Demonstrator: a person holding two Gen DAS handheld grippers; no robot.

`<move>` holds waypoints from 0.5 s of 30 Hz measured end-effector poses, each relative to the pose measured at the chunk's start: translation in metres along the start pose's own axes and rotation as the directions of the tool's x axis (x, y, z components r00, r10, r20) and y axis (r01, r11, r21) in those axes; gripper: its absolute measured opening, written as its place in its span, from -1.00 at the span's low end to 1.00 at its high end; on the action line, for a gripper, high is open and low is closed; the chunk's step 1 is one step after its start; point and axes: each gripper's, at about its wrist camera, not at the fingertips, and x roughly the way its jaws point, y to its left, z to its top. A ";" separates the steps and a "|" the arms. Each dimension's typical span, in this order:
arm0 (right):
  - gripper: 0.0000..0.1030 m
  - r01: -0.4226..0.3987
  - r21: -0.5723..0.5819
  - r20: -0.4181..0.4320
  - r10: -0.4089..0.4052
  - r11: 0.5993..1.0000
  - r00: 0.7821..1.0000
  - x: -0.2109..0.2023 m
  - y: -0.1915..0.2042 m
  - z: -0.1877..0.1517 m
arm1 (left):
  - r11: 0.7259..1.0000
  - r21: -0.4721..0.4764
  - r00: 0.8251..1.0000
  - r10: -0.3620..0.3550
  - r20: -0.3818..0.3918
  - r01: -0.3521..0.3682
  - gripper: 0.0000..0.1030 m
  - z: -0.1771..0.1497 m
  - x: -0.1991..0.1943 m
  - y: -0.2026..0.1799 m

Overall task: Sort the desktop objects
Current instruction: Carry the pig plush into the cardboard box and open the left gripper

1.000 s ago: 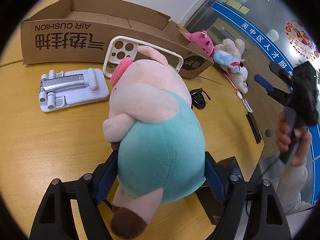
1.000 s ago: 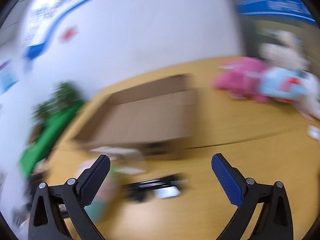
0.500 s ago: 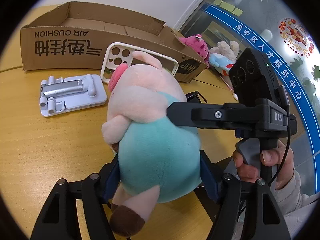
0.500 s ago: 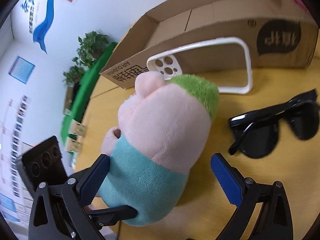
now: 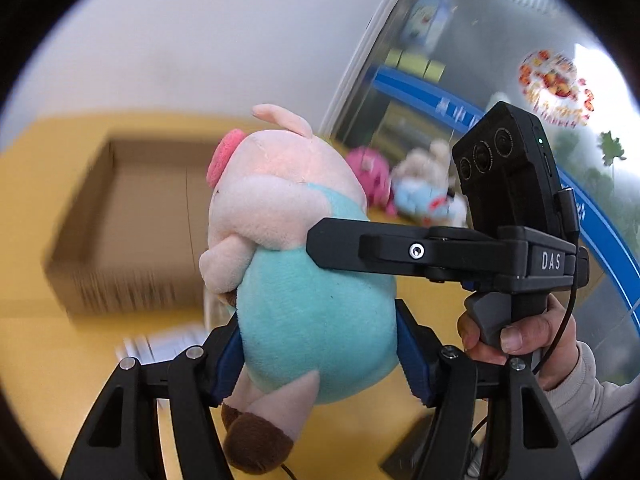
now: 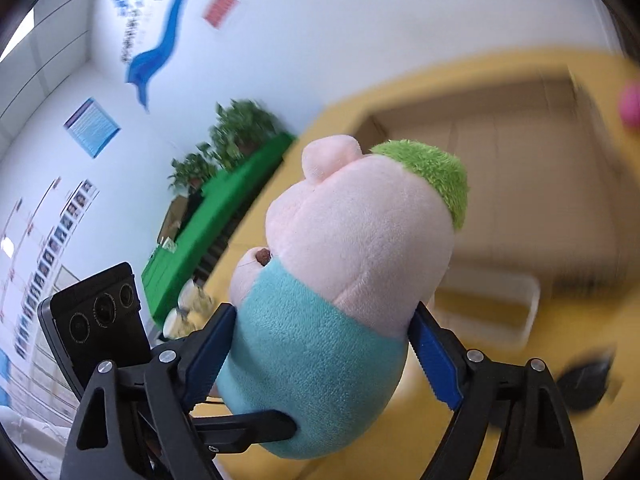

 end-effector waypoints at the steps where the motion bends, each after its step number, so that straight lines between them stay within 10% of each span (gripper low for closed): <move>1: 0.63 0.005 -0.044 0.027 -0.004 0.999 1.000 -0.007 0.010 0.020 | 1.000 0.016 1.000 0.002 0.025 -0.002 0.29 0.011 -0.005 0.000; 9: 0.62 0.020 -0.330 0.200 0.049 0.944 0.979 -0.067 0.093 0.159 | 0.982 0.153 0.956 0.062 0.288 -0.109 0.29 0.159 -0.056 0.006; 15: 0.62 0.023 -0.428 0.230 0.084 0.904 0.970 -0.057 0.126 0.242 | 0.977 0.137 0.943 0.115 0.314 -0.165 0.29 0.224 -0.052 0.044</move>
